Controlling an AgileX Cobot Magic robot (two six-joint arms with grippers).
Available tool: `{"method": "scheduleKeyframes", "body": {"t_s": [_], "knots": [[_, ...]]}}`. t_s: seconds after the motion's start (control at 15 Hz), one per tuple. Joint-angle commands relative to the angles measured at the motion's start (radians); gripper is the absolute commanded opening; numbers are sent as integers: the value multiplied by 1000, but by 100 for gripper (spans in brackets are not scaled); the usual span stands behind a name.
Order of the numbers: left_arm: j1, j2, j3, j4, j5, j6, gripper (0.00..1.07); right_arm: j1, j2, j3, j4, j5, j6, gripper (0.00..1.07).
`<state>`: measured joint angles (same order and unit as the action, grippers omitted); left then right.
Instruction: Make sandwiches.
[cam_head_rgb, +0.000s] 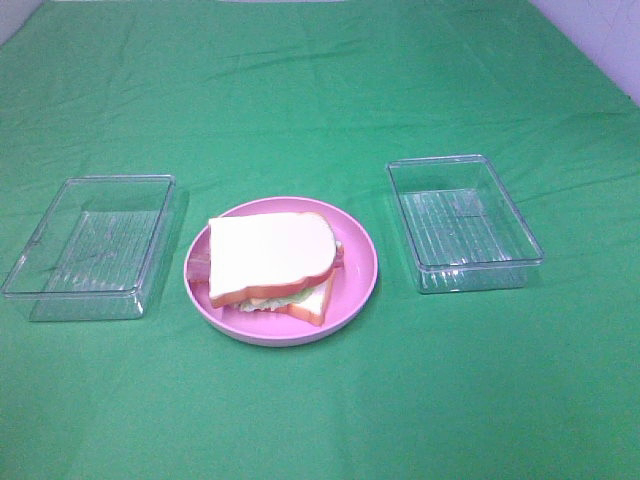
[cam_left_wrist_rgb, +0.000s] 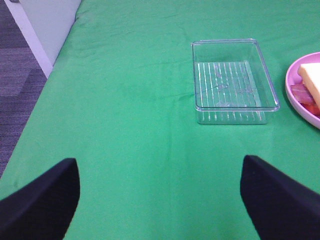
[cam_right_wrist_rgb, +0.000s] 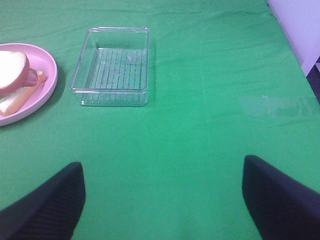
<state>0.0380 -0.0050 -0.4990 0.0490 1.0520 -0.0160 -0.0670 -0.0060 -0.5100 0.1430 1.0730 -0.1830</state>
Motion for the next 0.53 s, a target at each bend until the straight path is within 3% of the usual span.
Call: {"method": "scheduleKeyframes", "body": {"t_s": [0.07,0.33,0.53], "knots": [[6,-20,2,-22,-10,-1,83,-7,-15,3,-3,-8,-6,80],[6,-20,2,-74,-10,45,83,-7,-15,3,-3,-8,-6,80],[6,-20,2,-74,-10,45,83,-7,-15,3,-3,-8,-6,80]]}}
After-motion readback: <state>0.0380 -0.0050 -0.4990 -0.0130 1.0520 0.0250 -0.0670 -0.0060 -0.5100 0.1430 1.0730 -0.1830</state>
